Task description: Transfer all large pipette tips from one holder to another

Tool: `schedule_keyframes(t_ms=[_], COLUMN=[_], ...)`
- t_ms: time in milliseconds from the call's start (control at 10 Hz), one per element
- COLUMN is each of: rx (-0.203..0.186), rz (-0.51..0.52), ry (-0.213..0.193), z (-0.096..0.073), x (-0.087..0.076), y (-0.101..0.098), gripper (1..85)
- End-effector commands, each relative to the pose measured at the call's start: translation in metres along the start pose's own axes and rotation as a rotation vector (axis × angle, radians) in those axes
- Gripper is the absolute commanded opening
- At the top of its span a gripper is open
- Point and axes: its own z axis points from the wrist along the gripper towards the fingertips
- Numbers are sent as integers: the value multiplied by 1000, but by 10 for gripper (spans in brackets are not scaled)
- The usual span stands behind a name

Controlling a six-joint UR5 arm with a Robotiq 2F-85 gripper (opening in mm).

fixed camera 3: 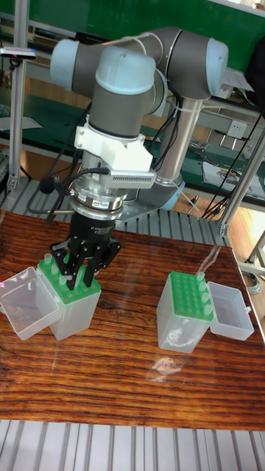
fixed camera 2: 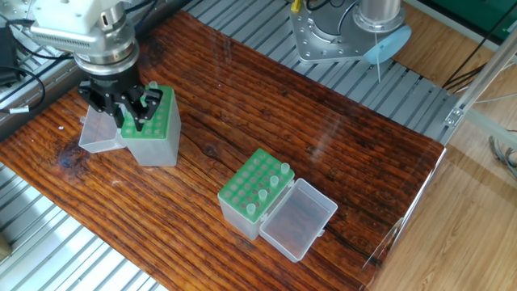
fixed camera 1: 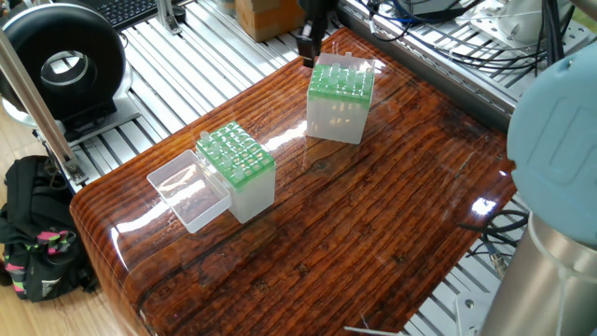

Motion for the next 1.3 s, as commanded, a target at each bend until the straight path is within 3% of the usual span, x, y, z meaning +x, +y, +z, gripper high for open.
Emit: schedule_keyframes(t_ms=[0, 300, 1200], rx=[-19, -33, -36], rz=[0, 1, 18], ry=[-7, -3, -8], z=[6, -4, 9], x=[0, 6, 10], y=[2, 5, 7], gripper=[357, 357, 357])
